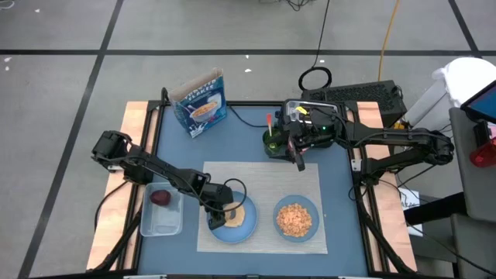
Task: Arrange a breakfast setting
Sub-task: Put the bagel on top of the blue plate, then put the red apple on the gray placemat
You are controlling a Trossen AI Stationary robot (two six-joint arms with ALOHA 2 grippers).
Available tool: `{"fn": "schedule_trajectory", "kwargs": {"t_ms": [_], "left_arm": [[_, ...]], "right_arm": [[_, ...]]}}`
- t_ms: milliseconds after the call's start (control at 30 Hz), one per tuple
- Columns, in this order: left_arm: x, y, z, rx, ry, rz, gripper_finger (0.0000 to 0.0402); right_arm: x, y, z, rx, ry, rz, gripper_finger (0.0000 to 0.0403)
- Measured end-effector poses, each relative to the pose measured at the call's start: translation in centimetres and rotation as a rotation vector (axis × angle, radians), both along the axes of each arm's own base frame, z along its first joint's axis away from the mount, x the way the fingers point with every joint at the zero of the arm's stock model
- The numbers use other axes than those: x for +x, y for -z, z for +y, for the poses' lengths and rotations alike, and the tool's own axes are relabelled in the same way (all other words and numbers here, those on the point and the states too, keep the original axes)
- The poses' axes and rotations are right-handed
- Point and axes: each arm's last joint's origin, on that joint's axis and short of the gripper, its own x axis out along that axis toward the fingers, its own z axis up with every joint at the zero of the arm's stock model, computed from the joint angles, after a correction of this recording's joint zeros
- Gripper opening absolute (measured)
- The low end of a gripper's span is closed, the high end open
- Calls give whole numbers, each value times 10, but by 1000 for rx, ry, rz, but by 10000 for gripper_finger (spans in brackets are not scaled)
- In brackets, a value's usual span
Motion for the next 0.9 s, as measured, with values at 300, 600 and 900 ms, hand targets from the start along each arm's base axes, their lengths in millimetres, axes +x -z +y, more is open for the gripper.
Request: {"fn": "schedule_trajectory", "kwargs": {"t_ms": [300,600,900], "left_arm": [[-1,1,0,3,2,9,250],[-5,3,8,-32,4,92,253],[-4,-6,22,-148,19,108,253]], "right_arm": [[0,0,0,0,0,0,247],[0,0,0,0,0,0,247],[0,0,0,0,0,0,247]]}}
